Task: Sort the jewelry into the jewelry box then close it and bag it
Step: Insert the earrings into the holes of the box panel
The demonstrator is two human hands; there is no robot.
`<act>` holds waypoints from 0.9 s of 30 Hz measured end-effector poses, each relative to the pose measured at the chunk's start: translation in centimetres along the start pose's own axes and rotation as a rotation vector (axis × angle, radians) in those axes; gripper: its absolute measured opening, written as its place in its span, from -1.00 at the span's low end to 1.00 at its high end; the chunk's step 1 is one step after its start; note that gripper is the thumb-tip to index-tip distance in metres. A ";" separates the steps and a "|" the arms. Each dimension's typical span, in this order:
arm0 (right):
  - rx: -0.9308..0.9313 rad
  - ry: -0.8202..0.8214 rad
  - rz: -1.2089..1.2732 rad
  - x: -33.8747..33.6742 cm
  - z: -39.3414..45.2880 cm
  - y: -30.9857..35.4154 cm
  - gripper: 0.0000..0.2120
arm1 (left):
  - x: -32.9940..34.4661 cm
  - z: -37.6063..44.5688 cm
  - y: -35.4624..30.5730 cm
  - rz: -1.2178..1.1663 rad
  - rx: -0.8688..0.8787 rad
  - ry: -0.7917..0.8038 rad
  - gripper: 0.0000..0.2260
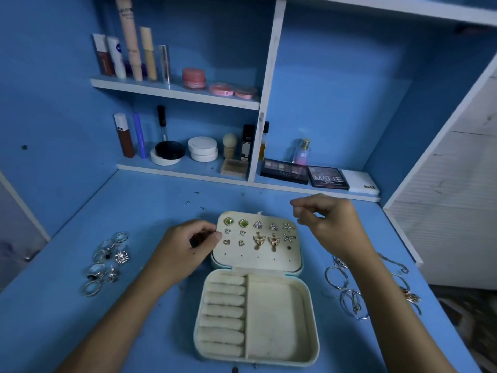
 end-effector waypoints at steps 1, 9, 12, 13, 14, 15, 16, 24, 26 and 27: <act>-0.005 -0.001 0.005 -0.1 -0.6 -0.3 -0.78 | 0.0 0.0 0.1 0.003 -0.005 -0.003 -0.95; -0.023 -0.027 -0.002 -0.5 -4.5 -2.3 -0.66 | 0.1 0.0 0.5 -0.010 -0.033 -0.009 -0.96; -0.068 -0.031 0.006 -0.4 -5.4 -2.0 -0.69 | 0.1 0.0 0.6 -0.015 -0.044 -0.015 -0.97; -0.074 -0.031 0.004 -0.3 -5.5 -2.1 -0.70 | 0.2 0.0 0.6 -0.012 -0.045 -0.016 -0.97; -0.079 -0.029 0.000 -0.2 -5.7 -2.2 -0.72 | 0.1 0.0 0.6 -0.010 -0.047 -0.017 -0.97; -0.082 -0.029 -0.005 0.0 -5.9 -2.3 -0.73 | 0.2 -0.1 0.5 -0.011 -0.049 -0.018 -0.97; -0.083 -0.028 -0.008 0.2 -6.1 -2.4 -0.74 | 0.2 -0.2 0.4 -0.014 -0.047 -0.020 -0.96; -0.051 0.016 -0.036 0.7 -6.7 -2.6 -0.80 | 0.2 -0.5 0.1 -0.012 -0.037 -0.018 -0.92; -0.056 0.016 -0.049 0.9 -6.7 -2.7 -0.81 | 0.2 -0.6 0.1 -0.016 -0.039 -0.015 -0.93; -0.054 0.016 -0.055 0.9 -6.6 -2.8 -0.80 | 0.2 -0.6 0.1 -0.018 -0.042 -0.014 -0.94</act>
Point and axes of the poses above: each hand's wrist, its own z-axis towards the middle knuckle, its own x-axis out of the palm, y = z × x, the point moved 5 cm from there along z, towards the middle knuckle, and after that the axes turned 8 degrees about -z, right-handed, at the moved point
